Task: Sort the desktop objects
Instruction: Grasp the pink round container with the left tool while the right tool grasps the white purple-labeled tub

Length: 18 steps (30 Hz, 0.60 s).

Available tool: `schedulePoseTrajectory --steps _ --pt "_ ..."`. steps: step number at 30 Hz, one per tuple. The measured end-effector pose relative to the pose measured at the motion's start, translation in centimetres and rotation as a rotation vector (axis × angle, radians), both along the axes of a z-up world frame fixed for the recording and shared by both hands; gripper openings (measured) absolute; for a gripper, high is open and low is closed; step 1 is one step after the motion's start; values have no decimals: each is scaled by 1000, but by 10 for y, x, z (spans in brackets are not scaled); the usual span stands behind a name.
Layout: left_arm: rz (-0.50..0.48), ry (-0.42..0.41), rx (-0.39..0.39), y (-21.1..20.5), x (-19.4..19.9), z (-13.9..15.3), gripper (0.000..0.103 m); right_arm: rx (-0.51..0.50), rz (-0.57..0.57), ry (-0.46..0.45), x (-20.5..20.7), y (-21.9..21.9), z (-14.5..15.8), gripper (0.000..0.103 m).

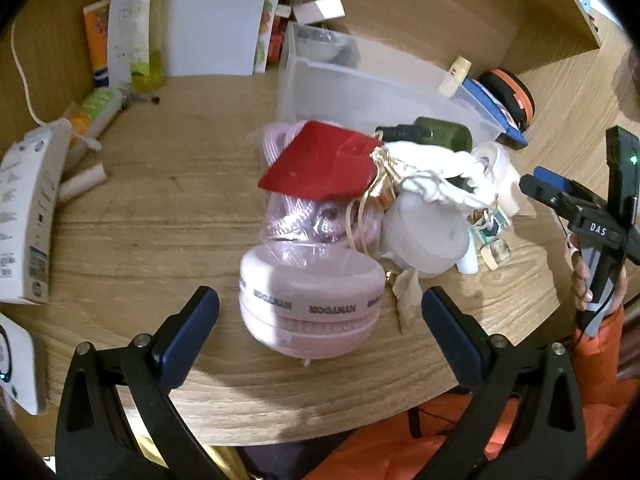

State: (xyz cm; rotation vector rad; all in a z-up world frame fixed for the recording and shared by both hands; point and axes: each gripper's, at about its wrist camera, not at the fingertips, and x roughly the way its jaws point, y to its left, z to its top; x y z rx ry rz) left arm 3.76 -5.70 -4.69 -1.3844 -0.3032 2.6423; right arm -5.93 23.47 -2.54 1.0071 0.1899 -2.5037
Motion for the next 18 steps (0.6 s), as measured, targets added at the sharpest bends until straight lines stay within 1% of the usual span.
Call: schedulePoseTrajectory --steps 1,3,5,7,10,11,13,14,15,17,18 --pt "6 -2 2 0 -1 -2 102 4 14 -7 -2 -2 -1 101" --pt "14 -8 7 -1 -4 -5 87 17 42 -24 -8 -6 -4 100" --pt "25 1 -6 -1 -4 -5 85 36 76 -45 -14 -13 -8 96" --pt "25 3 6 -1 -5 -5 85 45 109 -63 -19 -19 -10 96" --pt "32 14 -10 1 -4 -6 84 68 161 -87 -25 -31 -13 95" --pt "38 20 -24 2 -4 -6 82 82 176 -88 -27 -35 -14 94" --pt "62 33 -51 1 -3 -6 74 104 206 -103 -31 -41 -18 90" --pt "74 40 -65 0 -3 -7 70 115 219 -117 -34 -45 -20 85" --pt "81 45 -70 0 -2 -7 64 126 233 -127 -36 -49 -23 80" --pt "99 50 -78 -3 -1 -7 62 144 250 -135 -37 -54 -27 74" --pt "104 52 -79 -4 -1 -7 62 151 251 -122 -35 -55 -27 69"
